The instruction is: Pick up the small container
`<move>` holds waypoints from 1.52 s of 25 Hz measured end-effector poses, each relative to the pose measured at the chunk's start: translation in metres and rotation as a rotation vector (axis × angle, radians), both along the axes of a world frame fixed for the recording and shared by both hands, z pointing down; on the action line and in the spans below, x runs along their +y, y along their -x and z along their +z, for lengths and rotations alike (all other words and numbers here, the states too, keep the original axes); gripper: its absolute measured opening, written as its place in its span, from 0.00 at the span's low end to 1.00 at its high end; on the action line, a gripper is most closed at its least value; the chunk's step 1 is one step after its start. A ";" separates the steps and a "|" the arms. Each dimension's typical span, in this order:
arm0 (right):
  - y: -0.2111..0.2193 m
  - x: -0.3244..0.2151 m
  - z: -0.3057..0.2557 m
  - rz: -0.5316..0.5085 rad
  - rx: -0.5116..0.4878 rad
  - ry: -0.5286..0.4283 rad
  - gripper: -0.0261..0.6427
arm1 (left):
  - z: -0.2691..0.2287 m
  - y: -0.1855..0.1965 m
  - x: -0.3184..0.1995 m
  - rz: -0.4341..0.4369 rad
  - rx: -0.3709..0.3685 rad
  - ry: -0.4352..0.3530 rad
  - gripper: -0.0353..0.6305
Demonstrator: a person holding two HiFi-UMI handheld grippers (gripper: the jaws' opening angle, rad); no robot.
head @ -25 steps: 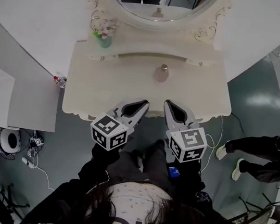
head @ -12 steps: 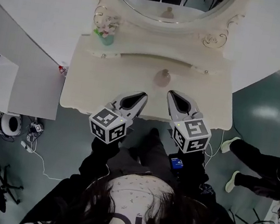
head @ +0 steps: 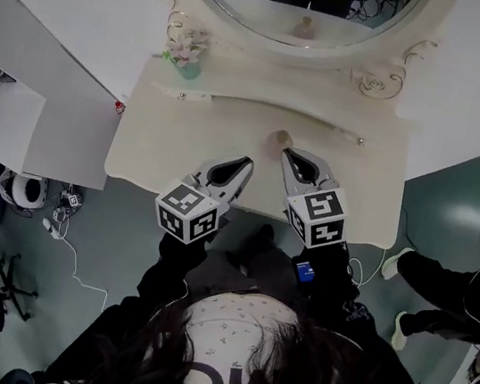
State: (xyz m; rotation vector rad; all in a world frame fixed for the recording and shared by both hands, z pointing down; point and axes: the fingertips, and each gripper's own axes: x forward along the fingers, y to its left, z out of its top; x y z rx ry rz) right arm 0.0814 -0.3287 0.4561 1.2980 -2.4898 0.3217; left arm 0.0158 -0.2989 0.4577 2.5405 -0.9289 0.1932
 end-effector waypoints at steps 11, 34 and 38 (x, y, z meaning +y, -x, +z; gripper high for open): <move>-0.010 -0.028 0.046 -0.082 0.079 0.061 0.13 | 0.009 -0.002 -0.018 -0.075 -0.015 0.023 0.06; 0.002 -0.073 0.130 -0.116 0.107 0.206 0.27 | 0.034 -0.010 -0.027 -0.036 -0.064 0.081 0.10; 0.011 -0.079 0.137 -0.133 0.139 0.207 0.27 | 0.036 -0.008 -0.030 -0.043 -0.074 0.086 0.10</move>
